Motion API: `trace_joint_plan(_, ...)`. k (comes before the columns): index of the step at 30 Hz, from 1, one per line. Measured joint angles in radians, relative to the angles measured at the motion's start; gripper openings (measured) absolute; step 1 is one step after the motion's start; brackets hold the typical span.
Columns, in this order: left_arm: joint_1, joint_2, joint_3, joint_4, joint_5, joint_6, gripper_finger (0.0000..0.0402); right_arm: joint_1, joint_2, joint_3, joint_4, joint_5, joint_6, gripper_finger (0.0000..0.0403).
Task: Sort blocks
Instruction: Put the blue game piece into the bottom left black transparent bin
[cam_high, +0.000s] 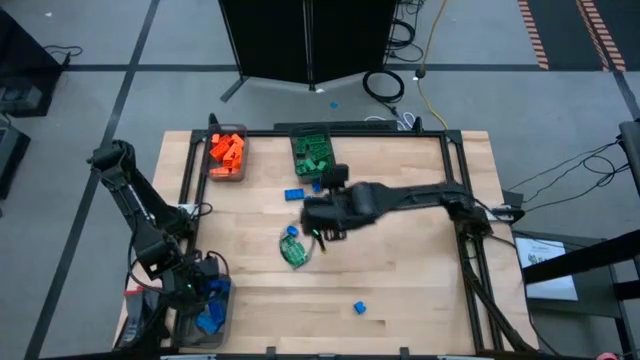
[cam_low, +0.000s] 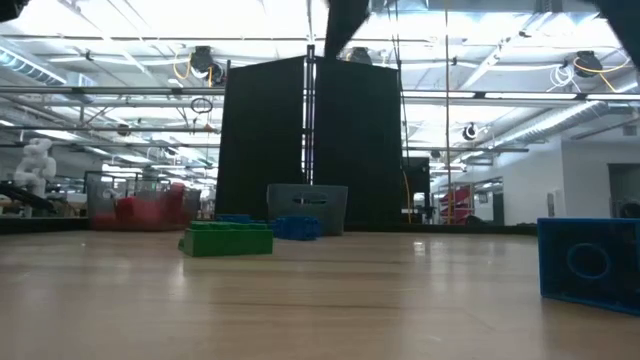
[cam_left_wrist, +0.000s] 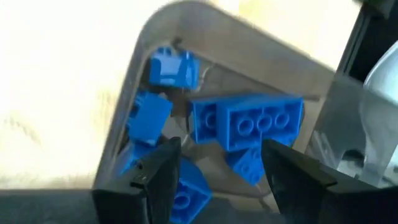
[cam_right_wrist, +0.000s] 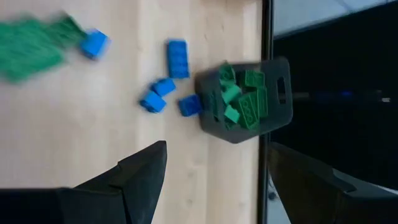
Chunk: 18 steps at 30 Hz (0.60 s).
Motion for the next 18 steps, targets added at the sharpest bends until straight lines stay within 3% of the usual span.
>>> trace_joint_plan(2,0.007,-0.008,0.000,0.000,-0.018,0.000,0.0222,-0.044,0.039,-0.001,0.024,-0.040,-0.057,0.0270)
trace_joint_plan(8,0.006,-0.043,0.000,-0.004,-0.084,0.009,0.0223,-0.144,0.161,-0.001,0.226,-0.300,-0.223,0.0270)
trace_joint_plan(18,0.005,-0.052,0.000,-0.005,-0.115,0.027,0.0223,-0.278,0.323,-0.001,0.299,-0.314,-0.257,0.0270)
